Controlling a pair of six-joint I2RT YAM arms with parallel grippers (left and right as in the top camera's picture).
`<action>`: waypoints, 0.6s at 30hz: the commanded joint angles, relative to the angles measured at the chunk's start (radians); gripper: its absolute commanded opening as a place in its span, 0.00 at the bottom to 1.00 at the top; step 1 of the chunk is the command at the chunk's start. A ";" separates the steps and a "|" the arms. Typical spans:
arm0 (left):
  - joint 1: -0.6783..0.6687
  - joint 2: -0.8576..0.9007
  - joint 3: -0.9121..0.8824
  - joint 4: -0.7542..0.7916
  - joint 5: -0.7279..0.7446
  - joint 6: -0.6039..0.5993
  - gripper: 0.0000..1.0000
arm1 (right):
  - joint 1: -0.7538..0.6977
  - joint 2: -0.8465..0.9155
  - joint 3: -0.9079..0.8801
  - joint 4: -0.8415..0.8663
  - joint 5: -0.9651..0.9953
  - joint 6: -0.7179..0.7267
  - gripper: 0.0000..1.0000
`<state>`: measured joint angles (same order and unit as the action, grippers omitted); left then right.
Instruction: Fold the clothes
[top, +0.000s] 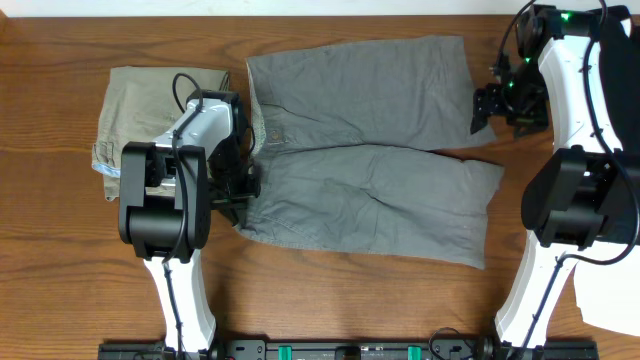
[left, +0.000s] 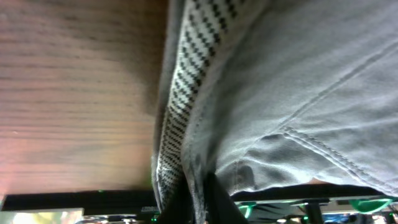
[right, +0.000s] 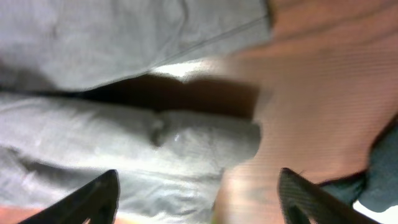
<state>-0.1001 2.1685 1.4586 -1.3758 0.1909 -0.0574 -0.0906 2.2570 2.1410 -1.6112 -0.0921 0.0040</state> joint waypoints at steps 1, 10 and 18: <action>0.002 0.002 -0.002 -0.003 -0.031 -0.019 0.32 | -0.014 0.003 -0.021 -0.032 -0.067 -0.009 0.66; 0.002 -0.005 0.046 -0.003 -0.016 -0.019 0.45 | -0.016 0.003 -0.242 0.047 -0.069 -0.013 0.01; -0.001 -0.045 0.131 0.076 0.116 -0.019 0.45 | -0.026 0.003 -0.411 0.317 -0.062 -0.020 0.01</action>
<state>-0.1001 2.1632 1.5604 -1.3231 0.2298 -0.0750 -0.1036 2.2581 1.7653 -1.3216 -0.1497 -0.0082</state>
